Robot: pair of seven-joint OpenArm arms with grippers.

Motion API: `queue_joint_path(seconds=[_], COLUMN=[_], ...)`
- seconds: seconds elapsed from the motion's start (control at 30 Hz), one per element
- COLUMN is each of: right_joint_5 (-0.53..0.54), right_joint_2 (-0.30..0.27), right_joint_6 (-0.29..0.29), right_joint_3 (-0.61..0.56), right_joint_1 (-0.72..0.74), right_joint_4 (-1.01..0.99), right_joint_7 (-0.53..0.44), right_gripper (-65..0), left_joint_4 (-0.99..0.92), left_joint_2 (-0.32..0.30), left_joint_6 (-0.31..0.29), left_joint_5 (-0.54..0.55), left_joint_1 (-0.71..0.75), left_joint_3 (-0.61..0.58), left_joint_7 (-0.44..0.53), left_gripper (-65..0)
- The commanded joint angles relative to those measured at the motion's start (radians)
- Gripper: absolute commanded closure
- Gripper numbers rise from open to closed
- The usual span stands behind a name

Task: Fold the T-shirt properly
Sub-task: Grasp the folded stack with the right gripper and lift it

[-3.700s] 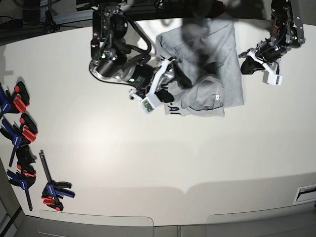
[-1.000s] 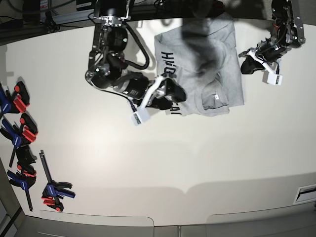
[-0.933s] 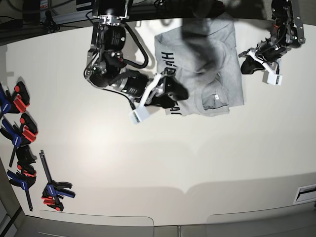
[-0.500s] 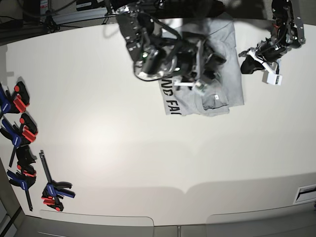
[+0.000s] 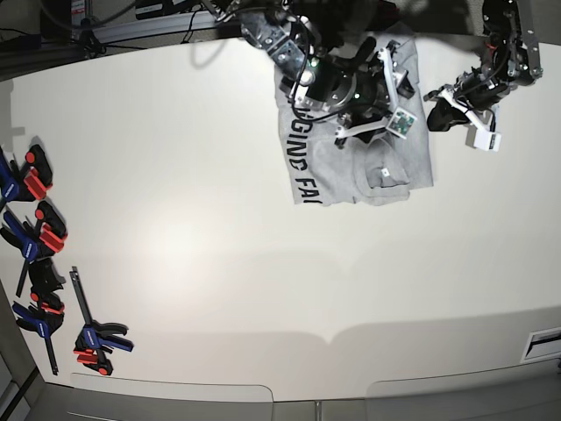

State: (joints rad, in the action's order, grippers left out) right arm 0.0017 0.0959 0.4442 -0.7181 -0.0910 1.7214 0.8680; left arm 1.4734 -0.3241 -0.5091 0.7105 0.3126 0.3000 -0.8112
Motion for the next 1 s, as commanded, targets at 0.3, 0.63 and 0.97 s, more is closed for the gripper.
queue_joint_path(seconds=[0.3, 0.63, 0.97], right_joint_5=[0.035, 0.036, 0.183], right_joint_2=[0.013, 0.037, 0.061], right_joint_6=[-0.001, 0.006, 0.072], right_joint_3=[-0.003, -0.003, -0.024], right_joint_1=[0.010, 0.010, 0.010], right_joint_4=[-0.002, -0.054, -0.010], right_joint_7=[-0.011, 0.001, 0.112], right_gripper=[-33.7, 0.0, 0.0], left_joint_4=[0.003, 0.003, 0.003], left_joint_2=[-0.009, -0.009, -0.009], left_joint_6=[0.007, 0.007, 0.007], left_joint_5=[-0.028, -0.028, -0.029], left_joint_1=[0.005, 0.005, 0.005], left_joint_3=[0.000, 0.000, 0.000], left_joint_7=[-0.024, -0.021, -0.016], left_gripper=[-0.1, -0.1, -0.1])
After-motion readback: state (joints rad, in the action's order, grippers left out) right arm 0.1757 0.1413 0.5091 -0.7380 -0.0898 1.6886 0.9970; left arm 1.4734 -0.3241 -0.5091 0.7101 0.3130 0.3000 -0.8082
